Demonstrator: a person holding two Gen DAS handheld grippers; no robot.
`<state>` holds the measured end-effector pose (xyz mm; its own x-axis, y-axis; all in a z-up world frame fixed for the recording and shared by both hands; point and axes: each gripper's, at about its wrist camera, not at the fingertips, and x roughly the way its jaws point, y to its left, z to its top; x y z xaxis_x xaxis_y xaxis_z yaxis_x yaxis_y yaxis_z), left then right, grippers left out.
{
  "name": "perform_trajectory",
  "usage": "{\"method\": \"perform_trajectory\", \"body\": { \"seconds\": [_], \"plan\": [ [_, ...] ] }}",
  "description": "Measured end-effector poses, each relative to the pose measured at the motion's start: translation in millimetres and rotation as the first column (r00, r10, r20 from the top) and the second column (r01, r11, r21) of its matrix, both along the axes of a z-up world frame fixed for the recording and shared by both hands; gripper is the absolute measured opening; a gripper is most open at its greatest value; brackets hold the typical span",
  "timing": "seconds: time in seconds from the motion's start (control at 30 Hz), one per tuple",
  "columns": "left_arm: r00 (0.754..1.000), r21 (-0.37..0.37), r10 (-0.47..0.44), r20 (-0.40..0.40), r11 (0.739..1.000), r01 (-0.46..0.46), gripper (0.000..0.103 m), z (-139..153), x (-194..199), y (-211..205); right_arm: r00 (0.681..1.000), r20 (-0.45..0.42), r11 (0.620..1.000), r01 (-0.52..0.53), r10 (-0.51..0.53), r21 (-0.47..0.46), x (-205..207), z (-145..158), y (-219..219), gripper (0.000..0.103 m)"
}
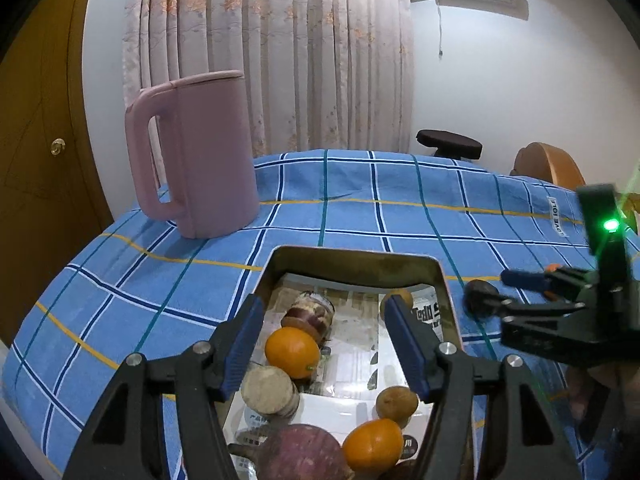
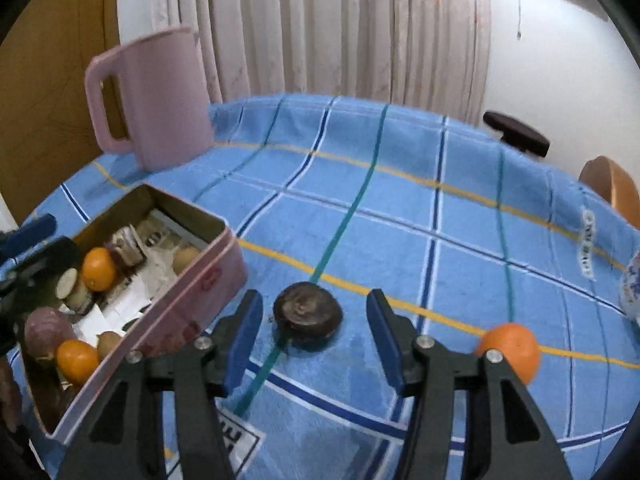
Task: Organize fruits
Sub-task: 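Grasp the last orange with the left tool while the right tool grasps the brown round fruit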
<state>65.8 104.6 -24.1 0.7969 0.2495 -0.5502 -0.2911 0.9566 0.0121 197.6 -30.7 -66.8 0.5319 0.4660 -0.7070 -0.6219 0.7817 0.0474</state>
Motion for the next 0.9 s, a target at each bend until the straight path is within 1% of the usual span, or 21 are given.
{"method": "perform_trajectory", "body": {
  "seconds": [0.03,0.07,0.2,0.27,0.4,0.43,0.47,0.53,0.57,0.63,0.67,0.8,0.9],
  "plan": [
    [1.000,0.001,0.001,0.002,1.000,-0.001,0.064,1.7,1.3,-1.0,1.000,-0.020,1.000,-0.002,0.002,0.009,3.3,-2.3,-0.2,0.053],
    [1.000,0.002,0.001,0.003,1.000,-0.001,0.064,3.1,2.6,-2.3,0.999,-0.046,1.000,-0.009,0.010,0.014,7.5,-4.0,0.1,0.044],
    [1.000,0.014,-0.011,0.008,1.000,0.011,0.064,12.0,9.3,-14.0,0.999,-0.021,0.999,-0.027,0.027,0.028,-2.4,0.8,-8.5,0.043],
    [0.999,0.025,-0.032,0.015,0.999,0.031,0.064,17.6,14.1,-28.9,0.999,0.033,0.999,-0.011,0.009,0.050,-14.9,10.8,-25.0,0.043],
    [0.994,0.024,-0.112,0.009,0.993,0.112,0.064,22.4,28.9,-65.9,0.988,0.124,0.993,0.085,-0.095,0.082,-24.5,28.5,-68.8,0.043],
    [0.990,0.007,-0.144,0.000,0.990,0.144,0.064,22.1,35.2,-77.4,0.978,0.152,0.988,0.131,-0.143,0.088,-25.7,33.3,-87.4,0.043],
    [0.985,-0.004,-0.170,-0.011,0.986,0.170,0.064,21.4,41.0,-88.0,0.972,0.161,0.983,0.159,-0.171,0.088,-24.0,36.0,-96.8,0.043],
    [0.979,0.005,-0.203,-0.021,0.979,0.203,0.064,19.4,51.7,-108.5,0.950,0.177,0.966,0.246,-0.256,0.077,-18.9,38.0,-126.2,0.043],
    [0.972,0.006,-0.231,-0.032,0.973,0.231,0.064,15.8,60.3,-123.1,0.938,0.180,0.955,0.287,-0.296,0.073,-15.7,37.4,-139.8,0.043],
    [0.963,-0.008,-0.264,-0.055,0.965,0.264,0.064,10.5,73.4,-141.8,0.924,0.157,0.936,0.341,-0.350,0.082,-8.5,34.3,-163.5,0.043],
    [0.953,-0.028,-0.293,-0.072,0.956,0.292,0.064,5.5,83.0,-153.2,0.919,0.146,0.930,0.358,-0.367,0.083,-6.6,33.4,-172.2,0.043],
    [0.928,-0.080,-0.358,-0.107,0.933,0.351,0.064,-8.7,108.6,-179.9,0.902,0.109,0.909,0.412,-0.417,0.067,1.8,25.7,-197.0,0.043],
    [0.915,-0.065,-0.380,-0.133,0.925,0.375,0.064,-19.0,122.7,-197.1,0.893,0.090,0.897,0.436,-0.441,0.071,5.2,19.8,-207.7,0.043]
  ]
}}
